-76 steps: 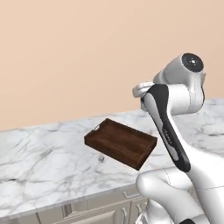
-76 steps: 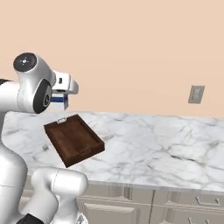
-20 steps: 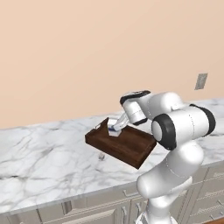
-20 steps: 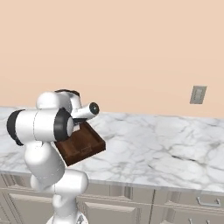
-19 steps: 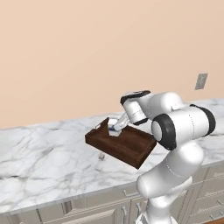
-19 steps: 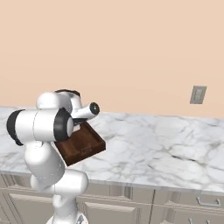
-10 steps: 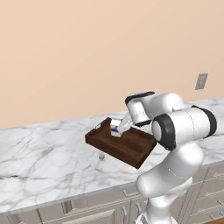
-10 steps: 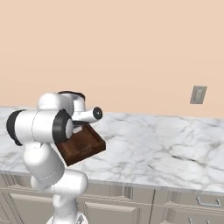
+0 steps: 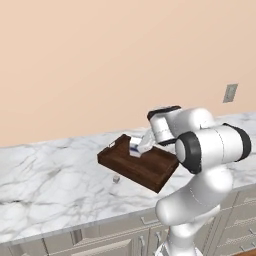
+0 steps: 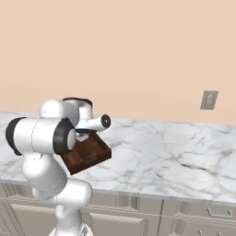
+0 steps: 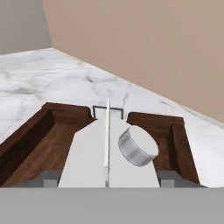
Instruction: Take out the milk from the fridge and place it on the tray on the counter. Then take the sugar cube near the tray and place it in the tray.
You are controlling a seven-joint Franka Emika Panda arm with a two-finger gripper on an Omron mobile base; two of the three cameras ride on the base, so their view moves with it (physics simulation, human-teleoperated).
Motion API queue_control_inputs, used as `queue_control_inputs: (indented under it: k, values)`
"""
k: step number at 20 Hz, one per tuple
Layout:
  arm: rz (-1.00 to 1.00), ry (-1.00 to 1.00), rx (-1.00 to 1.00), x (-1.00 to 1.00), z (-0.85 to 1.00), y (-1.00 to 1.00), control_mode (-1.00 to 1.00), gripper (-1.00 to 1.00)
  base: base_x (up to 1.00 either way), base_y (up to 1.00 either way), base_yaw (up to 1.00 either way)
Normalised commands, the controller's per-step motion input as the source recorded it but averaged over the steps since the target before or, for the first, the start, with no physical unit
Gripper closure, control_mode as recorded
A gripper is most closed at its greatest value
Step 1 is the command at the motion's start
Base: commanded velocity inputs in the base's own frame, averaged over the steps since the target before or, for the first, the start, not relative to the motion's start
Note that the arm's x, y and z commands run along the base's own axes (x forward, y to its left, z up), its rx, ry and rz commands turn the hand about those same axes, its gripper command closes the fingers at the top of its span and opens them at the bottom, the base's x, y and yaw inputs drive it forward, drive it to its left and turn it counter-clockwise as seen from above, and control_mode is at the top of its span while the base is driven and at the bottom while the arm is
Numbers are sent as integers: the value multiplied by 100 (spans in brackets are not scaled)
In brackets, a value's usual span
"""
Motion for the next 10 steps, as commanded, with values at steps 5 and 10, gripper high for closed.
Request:
queue_control_inputs:
  k: [5,10]
  values:
    - [1,-11,1,-15,24,-4,-100,-100,0,0,0]
    - [2,-3,0,-1,72,0,-100,-100,0,0,0]
